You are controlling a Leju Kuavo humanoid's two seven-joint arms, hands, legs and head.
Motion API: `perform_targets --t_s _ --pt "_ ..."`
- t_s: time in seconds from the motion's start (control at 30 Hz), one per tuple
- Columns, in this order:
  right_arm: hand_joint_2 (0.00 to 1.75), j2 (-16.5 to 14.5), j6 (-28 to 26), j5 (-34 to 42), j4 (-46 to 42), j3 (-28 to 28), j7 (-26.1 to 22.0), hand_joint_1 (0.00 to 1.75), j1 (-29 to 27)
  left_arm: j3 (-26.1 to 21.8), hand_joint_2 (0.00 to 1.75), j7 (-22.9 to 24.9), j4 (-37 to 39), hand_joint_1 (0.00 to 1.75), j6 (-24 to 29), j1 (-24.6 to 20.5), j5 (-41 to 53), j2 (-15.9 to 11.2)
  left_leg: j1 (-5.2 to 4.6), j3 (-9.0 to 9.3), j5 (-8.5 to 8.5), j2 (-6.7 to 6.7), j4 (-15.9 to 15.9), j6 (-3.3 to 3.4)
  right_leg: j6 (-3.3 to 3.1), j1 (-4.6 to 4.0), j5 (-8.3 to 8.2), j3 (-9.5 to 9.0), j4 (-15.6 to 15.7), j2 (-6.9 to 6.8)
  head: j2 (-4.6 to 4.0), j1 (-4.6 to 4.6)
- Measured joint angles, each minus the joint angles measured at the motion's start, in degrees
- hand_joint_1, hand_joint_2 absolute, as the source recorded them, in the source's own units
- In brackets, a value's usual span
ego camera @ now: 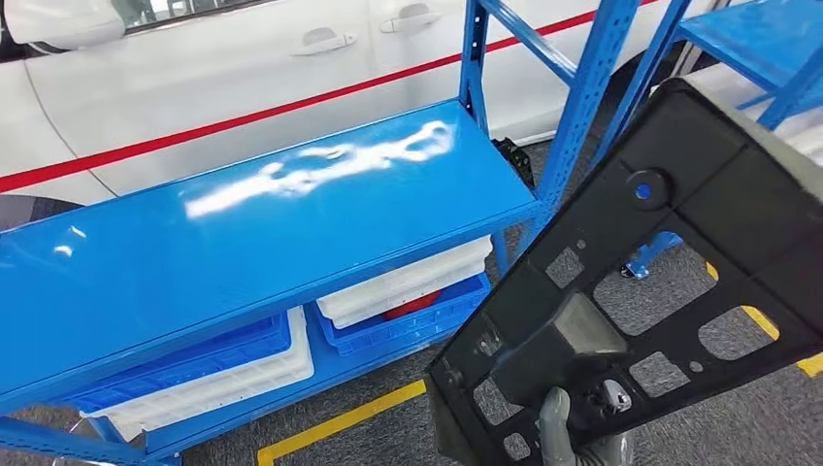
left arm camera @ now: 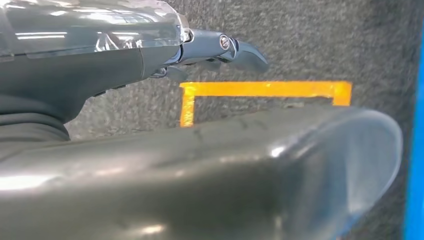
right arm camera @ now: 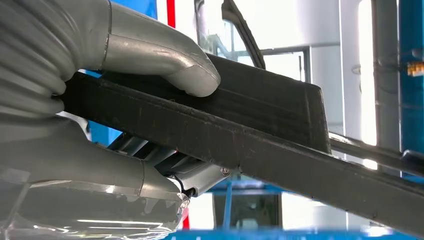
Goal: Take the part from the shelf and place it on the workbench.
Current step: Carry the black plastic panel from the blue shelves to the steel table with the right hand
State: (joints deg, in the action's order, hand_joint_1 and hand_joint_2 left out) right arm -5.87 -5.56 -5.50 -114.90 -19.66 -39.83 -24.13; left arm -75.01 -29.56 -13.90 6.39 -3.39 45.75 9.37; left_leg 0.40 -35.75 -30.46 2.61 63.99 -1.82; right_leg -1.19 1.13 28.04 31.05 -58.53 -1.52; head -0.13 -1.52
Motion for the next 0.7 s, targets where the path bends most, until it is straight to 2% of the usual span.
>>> perform_targets --t_s 0.03,0.07,0.1,0.13,0.17,0.2,0.23,0.27,0.3,0.33,0.4,0.43,0.47,0.5,0.53,0.57,0.6,0.63,0.67,0.7 --pt "1.75 -0.1 0.0 0.0 0.0 0.0 0.0 1.75 0.0 0.0 0.0 0.0 0.0 0.0 0.0 0.1 0.0 0.0 -0.02 -1.07 -2.91 -1.28 3.6 0.04 -0.26 -0.15 -0.67 0.87 0.0 0.71 0.0 -0.01" --pt "1.75 -0.2 0.0 0.0 0.0 0.0 0.0 1.75 0.0 -0.1 0.0 0.0 0.0 0.0 -0.1 0.2 0.0 0.0 -0.04 -1.88 -5.04 -1.87 7.2 0.21 -0.42 -0.37 -1.37 1.79 -0.1 1.48 0.0 -0.02" --pt "1.75 -0.2 0.0 0.0 0.0 0.1 0.0 1.75 0.0 -0.1 0.0 0.0 0.0 0.0 -0.1 0.2 0.0 0.0 -0.1 -2.07 -5.96 -2.07 9.7 0.5 -0.52 -0.6 -2.06 2.71 -0.1 2.28 -0.01 -0.01" --pt "1.75 -0.2 0.0 0.0 0.0 0.1 0.0 1.75 0.0 -0.1 0.0 0.0 0.0 0.0 -0.1 0.1 0.0 0.0 -0.21 -1.34 -5.6 -2.17 10.4 0.89 -0.56 -0.81 -2.74 3.6 -0.2 3.12 -0.01 -0.02" --pt "1.75 -0.2 0.0 0.0 0.0 0.1 0.0 1.75 0.0 -0.1 0.0 0.0 0.0 0.0 -0.2 0.1 0.0 0.0 -0.41 0.49 -4.18 -2.39 8.8 1.39 -0.56 -0.99 -3.38 4.37 -0.3 3.97 -0.01 -0.01" --pt "1.75 -0.2 0.0 0.0 0.0 0.2 0.0 1.75 -0.1 -0.1 0.0 0.0 0.0 0.0 -0.2 0.0 -0.1 0.0 -0.69 3.26 -2.37 -2.98 5.4 2.03 -0.54 -1.14 -3.99 5.02 -0.3 4.79 -0.01 -0.01" --pt "1.75 -0.3 0.0 0.0 0.0 0.2 0.0 1.75 -0.1 -0.1 0.0 0.0 0.0 0.0 -0.2 -0.1 -0.1 -0.1 -0.98 6.32 -1.31 -4.34 0.9 2.89 -0.48 -1.16 -4.6 5.56 -0.3 5.51 0.0 0.03" --pt "1.75 -0.3 0.0 0.0 0.0 0.2 0.0 1.75 0.0 -0.1 0.0 0.0 -0.1 0.0 -0.2 -0.1 -0.1 -0.2 -1.2 9.04 -0.8 -5.75 -3.4 3.5 -0.35 -1.14 -5.19 5.94 -0.3 6.16 0.0 0.06" --pt "1.75 -0.4 0.0 0.0 0.0 0.2 0.0 1.75 0.0 -0.1 0.0 0.0 -0.1 0.0 -0.2 -0.1 -0.1 -0.3 -1.41 10.78 -0.72 -6.89 -6.5 3.86 -0.1 -1.01 -5.79 6.17 -0.2 6.71 0.0 0.09" --pt "1.75 -0.5 0.0 -0.1 -0.1 0.2 0.0 1.75 0.0 -0.1 0.0 0.0 -0.2 0.0 -0.2 -0.2 -0.1 -0.4 -1.58 11.56 -0.96 -7.55 -8.2 4.07 0.28 -0.74 -6.39 6.34 0.0 7.26 0.0 0.05" --pt "1.75 -0.6 0.0 -0.1 -0.1 0.3 0.0 1.75 -0.1 -0.1 0.0 0.0 -0.2 0.0 -0.3 -0.3 -0.1 -0.4 -1.63 11.51 0.18 -6.54 -9.2 4.08 1.12 -0.46 -7.63 6.59 0.5 8.43 -0.01 -0.04" --pt "1.75 -0.7 0.0 -0.1 -0.2 0.3 0.0 1.75 -0.2 -0.1 0.0 0.0 -0.2 0.0 -0.3 -0.4 -0.1 -0.4 -1.52 11.28 0.98 -5.76 -9.9 4.28 1.39 -0.57 -7.3 6.94 0.3 8.05 -0.01 -0.03" --pt "1.75 -0.7 0.0 -0.1 -0.2 0.3 0.0 1.75 -0.3 -0.1 0.0 0.0 -0.2 0.0 -0.3 -0.4 -0.1 -0.3 -1.35 10.88 1.97 -4.82 -10.6 4.48 1.56 -0.78 -5.81 7.51 -0.6 6.99 -0.01 0.08" --pt "1.75 -0.7 0.0 -0.1 -0.3 0.4 0.0 1.75 -0.4 -0.1 0.0 0.0 -0.2 0.0 -0.5 -0.3 -0.1 -0.3 -1.14 10.33 2.89 -3.84 -11.1 4.56 1.71 -0.91 -3.24 8.28 -2.7 5.47 -0.01 0.17" --pt "1.75 -0.7 0.0 -0.2 -0.3 0.4 0.0 1.75 -0.4 -0.1 0.0 0.0 -0.2 0.0 -0.7 -0.3 -0.1 -0.3 -1.24 9.56 3.53 -2.9 -11.1 4.58 1.95 -0.9 0.0 9.2 -5.9 3.8 -0.01 0.27" --pt "1.75 -0.7 0.0 -0.3 -0.3 0.4 0.0 1.75 -0.4 -0.1 0.0 0.0 -0.2 0.0 -0.9 -0.2 0.0 -0.4 -1.26 8.72 4.08 -1.88 -11.0 4.52 2.27 -0.67 2.63 10.05 -9.5 2.83 -0.01 0.32" --pt "1.75 -0.7 0.0 -0.5 -0.3 0.4 0.0 1.75 -0.4 -0.1 0.0 0.0 -0.2 0.0 -1.1 -0.1 0.0 -0.4 -1.24 7.83 4.51 -0.86 -10.7 4.33 2.65 -0.32 3.97 10.54 -12.9 2.29 -0.01 0.33" --pt "1.75 -0.7 -0.1 -0.7 -0.2 0.4 0.0 1.75 -0.5 -0.1 0.0 0.0 -0.2 0.0 -1.3 -0.1 0.1 -0.4 -1.19 6.86 4.9 0.16 -10.3 4.13 3.06 0.1 3.92 10.39 -15.0 1.95 -0.01 0.33" --pt "1.75 -0.7 -0.2 -0.9 -0.2 0.4 0.0 1.75 -0.6 -0.1 0.0 0.0 -0.2 0.0 -1.5 -0.1 0.2 -0.4 -1.1 5.86 5.24 1.11 -9.7 3.88 3.49 0.56 2.76 9.32 -15.3 1.65 0.0 0.34" --pt "1.75 -0.7 -0.3 -1.0 -0.2 0.4 0.0 1.75 -0.6 -0.1 0.0 0.0 -0.2 0.0 -1.6 -0.2 0.3 -0.4 -0.97 4.9 5.52 1.97 -9.1 3.58 3.96 1.01 1.27 7.23 -13.6 1.16 0.0 0.34"
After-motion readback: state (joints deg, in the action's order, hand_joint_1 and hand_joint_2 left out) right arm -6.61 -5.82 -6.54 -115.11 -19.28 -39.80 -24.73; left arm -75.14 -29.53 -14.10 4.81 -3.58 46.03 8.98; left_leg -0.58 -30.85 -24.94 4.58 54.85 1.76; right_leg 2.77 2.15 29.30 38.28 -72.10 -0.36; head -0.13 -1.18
